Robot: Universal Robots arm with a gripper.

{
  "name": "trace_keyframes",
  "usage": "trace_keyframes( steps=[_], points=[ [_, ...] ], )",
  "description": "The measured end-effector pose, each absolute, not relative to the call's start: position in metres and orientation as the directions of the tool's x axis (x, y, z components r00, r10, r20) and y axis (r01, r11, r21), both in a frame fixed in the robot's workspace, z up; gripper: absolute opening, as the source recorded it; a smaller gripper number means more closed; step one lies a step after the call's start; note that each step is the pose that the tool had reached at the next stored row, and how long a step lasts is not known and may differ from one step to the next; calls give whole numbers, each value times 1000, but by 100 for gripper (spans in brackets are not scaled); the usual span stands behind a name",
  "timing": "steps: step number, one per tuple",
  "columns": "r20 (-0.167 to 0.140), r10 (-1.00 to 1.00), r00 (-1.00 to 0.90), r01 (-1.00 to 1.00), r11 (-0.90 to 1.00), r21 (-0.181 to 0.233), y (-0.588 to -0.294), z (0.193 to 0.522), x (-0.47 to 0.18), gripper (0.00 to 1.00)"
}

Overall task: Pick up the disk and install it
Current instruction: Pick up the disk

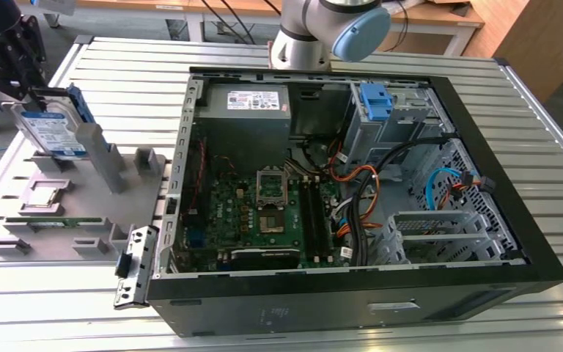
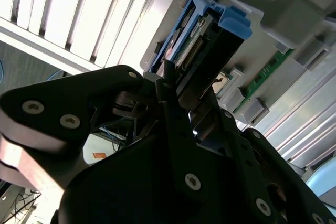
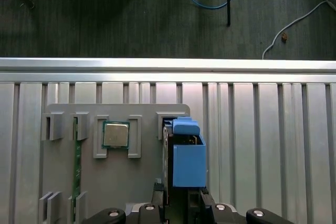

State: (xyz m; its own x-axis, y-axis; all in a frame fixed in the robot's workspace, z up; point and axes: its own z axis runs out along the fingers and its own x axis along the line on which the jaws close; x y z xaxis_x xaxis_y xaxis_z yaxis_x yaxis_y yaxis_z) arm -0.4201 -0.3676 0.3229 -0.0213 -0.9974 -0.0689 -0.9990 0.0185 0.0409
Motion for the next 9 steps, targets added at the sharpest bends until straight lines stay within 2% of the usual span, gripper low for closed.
trace_keyframes(
  steps=[9],
  points=[
    [-70, -997, -21, -999, 18, 41, -368, 343, -420, 35]
  ],
)
